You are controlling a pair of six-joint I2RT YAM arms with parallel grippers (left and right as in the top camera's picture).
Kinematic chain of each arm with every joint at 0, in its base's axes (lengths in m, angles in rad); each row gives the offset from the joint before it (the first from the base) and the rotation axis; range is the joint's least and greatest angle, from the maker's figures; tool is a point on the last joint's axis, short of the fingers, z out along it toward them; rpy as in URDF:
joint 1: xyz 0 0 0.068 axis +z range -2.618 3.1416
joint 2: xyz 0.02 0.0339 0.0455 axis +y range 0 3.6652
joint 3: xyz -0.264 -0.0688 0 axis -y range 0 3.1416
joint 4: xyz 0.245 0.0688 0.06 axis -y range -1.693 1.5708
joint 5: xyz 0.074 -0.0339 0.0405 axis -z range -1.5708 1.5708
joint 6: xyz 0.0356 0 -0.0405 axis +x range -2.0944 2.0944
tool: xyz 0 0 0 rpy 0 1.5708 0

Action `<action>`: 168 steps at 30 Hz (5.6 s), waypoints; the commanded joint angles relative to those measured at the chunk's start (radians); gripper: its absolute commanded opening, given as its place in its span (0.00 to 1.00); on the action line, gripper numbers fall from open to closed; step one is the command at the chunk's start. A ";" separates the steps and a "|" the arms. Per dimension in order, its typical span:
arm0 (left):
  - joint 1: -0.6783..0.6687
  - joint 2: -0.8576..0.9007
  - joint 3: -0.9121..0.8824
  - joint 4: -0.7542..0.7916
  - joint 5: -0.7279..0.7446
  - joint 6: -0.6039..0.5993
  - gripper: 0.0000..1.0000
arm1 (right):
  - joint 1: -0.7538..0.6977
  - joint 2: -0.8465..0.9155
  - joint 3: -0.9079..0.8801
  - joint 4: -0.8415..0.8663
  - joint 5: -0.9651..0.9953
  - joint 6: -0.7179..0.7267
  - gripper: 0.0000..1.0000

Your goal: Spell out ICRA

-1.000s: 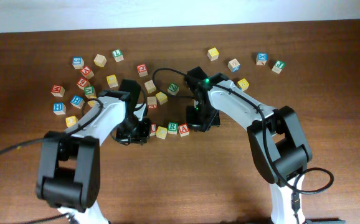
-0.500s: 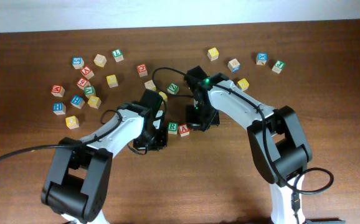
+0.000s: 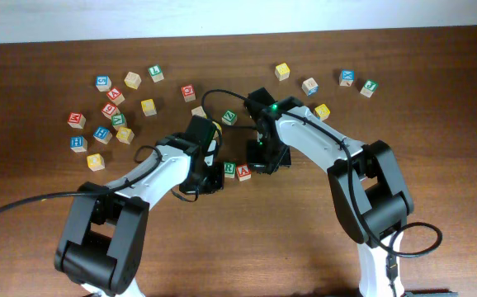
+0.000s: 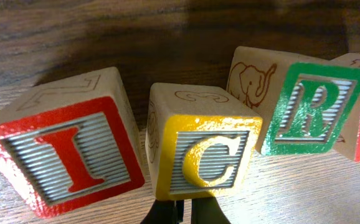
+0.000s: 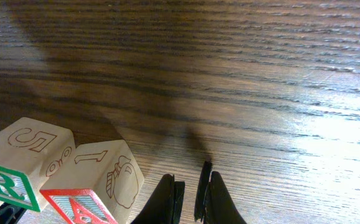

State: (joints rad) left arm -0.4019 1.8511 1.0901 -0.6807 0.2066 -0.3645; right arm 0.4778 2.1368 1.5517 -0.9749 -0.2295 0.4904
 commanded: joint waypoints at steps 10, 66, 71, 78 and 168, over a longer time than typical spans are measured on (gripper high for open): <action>-0.003 -0.046 0.166 -0.163 0.007 0.047 0.00 | 0.006 0.008 -0.011 -0.001 0.004 0.016 0.06; 0.321 0.136 0.146 -0.144 0.009 0.108 0.00 | -0.046 0.014 0.316 -0.138 0.053 -0.015 0.05; 0.437 0.136 0.146 -0.188 0.014 0.065 0.00 | 0.082 0.016 0.310 0.053 0.152 -0.006 0.05; 0.444 0.136 0.146 -0.185 0.014 0.065 0.00 | 0.156 0.098 0.301 0.082 0.215 0.042 0.04; 0.209 0.137 0.143 -0.112 0.045 0.055 0.00 | 0.021 0.161 0.200 -0.157 -0.082 0.020 0.08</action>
State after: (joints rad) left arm -0.1761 1.9659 1.2400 -0.8021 0.2295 -0.2996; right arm 0.4828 2.2921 1.7721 -1.1465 -0.2962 0.5018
